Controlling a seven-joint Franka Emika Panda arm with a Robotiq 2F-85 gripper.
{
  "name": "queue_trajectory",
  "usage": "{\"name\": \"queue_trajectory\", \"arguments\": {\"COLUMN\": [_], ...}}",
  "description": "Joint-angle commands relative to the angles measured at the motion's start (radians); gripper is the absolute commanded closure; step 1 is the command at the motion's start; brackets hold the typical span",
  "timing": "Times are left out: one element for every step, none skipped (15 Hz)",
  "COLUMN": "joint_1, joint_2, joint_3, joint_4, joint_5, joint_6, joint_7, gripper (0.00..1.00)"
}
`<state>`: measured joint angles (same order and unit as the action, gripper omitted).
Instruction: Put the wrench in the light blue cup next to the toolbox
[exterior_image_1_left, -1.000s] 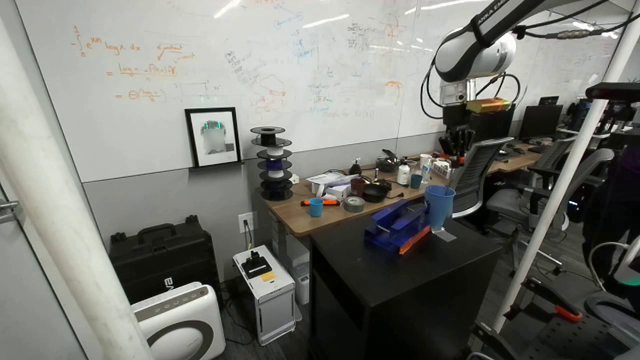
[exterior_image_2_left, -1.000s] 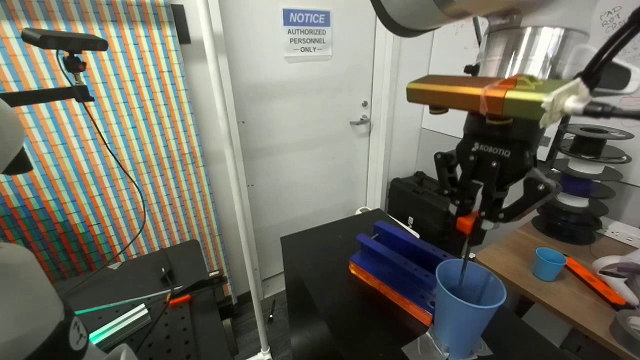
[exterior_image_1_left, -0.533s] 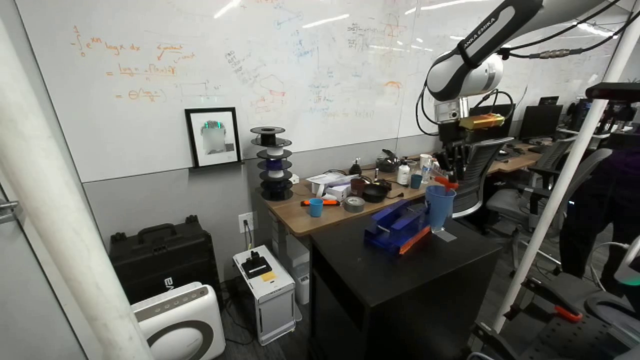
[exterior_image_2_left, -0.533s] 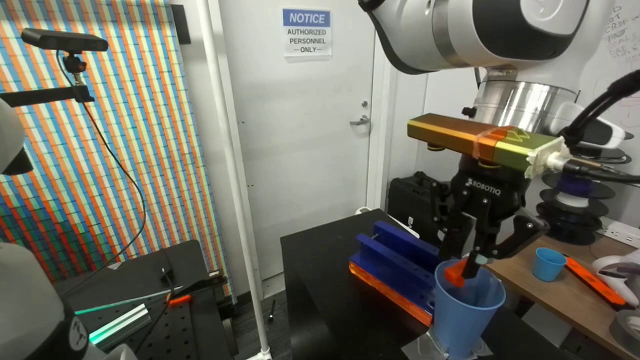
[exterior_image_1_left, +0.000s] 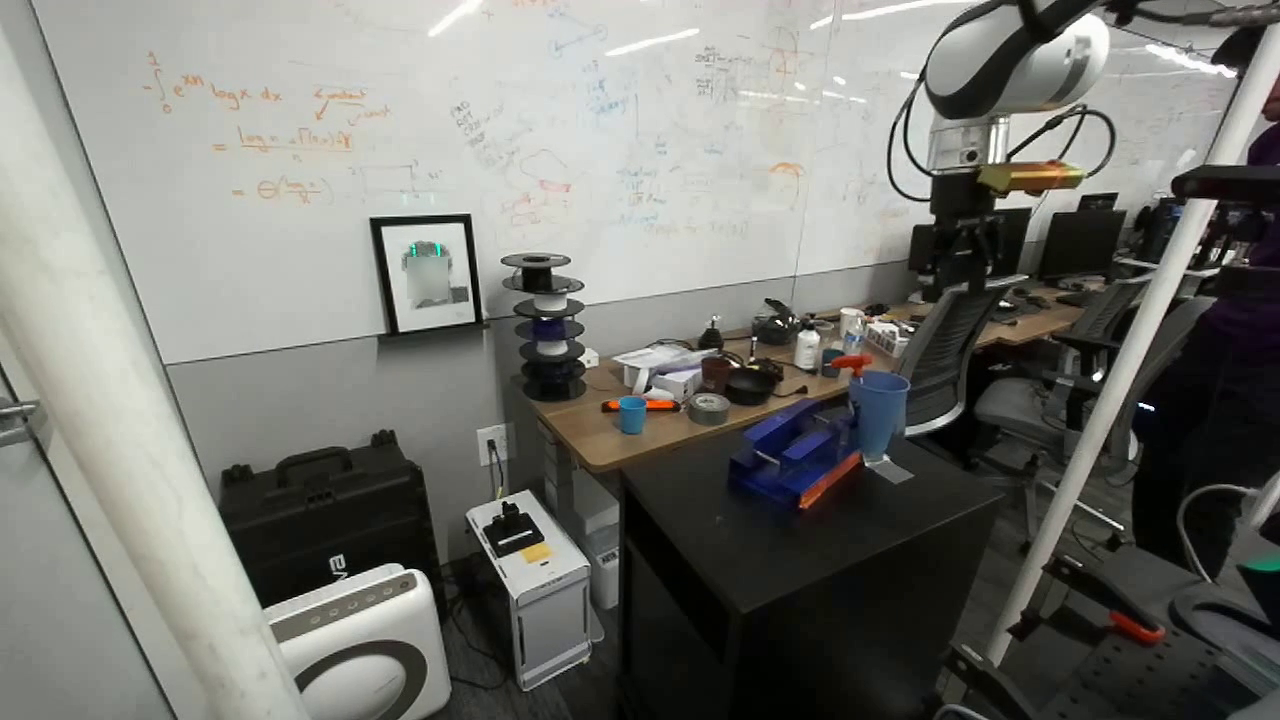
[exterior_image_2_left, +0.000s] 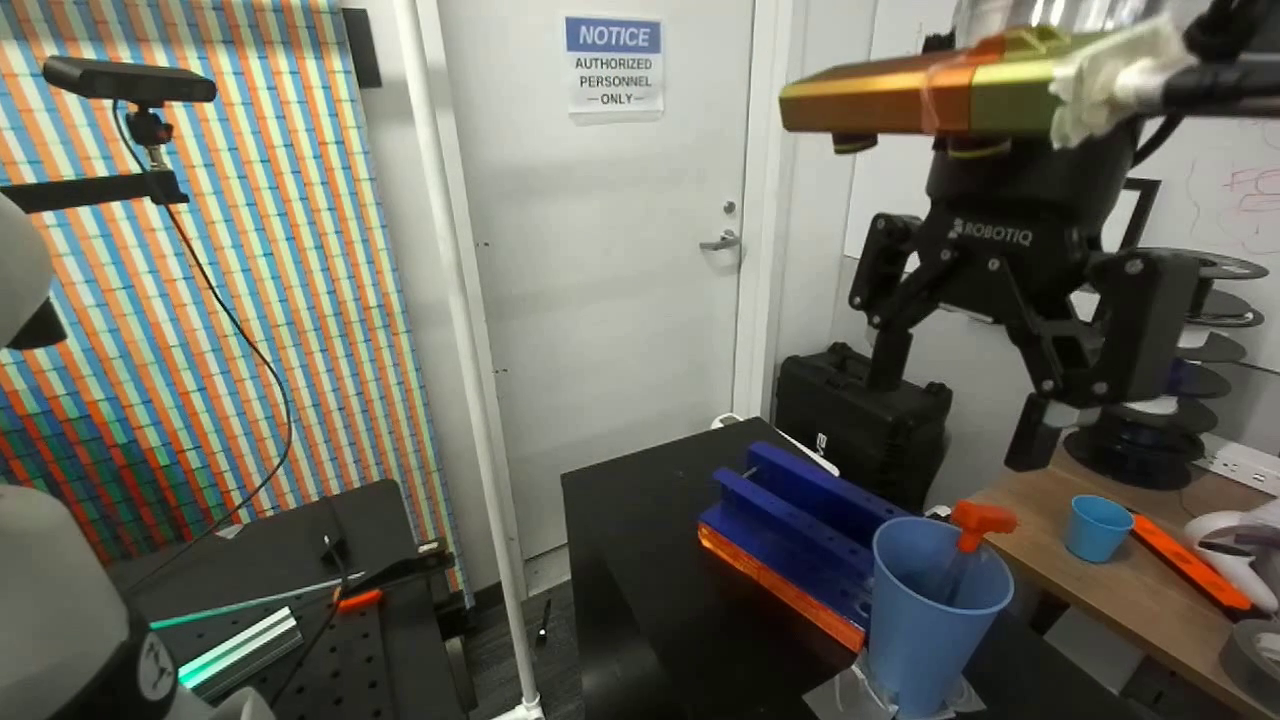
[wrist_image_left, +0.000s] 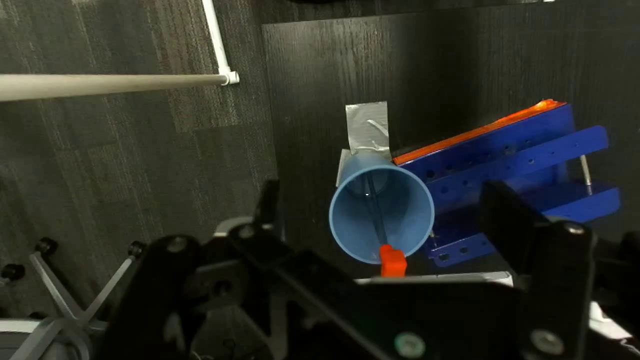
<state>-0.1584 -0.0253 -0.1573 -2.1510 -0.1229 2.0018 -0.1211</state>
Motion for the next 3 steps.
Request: {"name": "queue_trajectory", "arguments": {"joint_1": [-0.009, -0.015, -0.017], "joint_2": [-0.048, -0.081, -0.090], "joint_3": [-0.013, -0.020, -0.023], "joint_4": [-0.025, -0.044, -0.048], "joint_5": [0.002, 0.002, 0.002], "joint_6": [-0.016, -0.021, -0.021], "joint_7": [0.002, -0.001, -0.002], "gripper": [0.00, 0.00, 0.00]}}
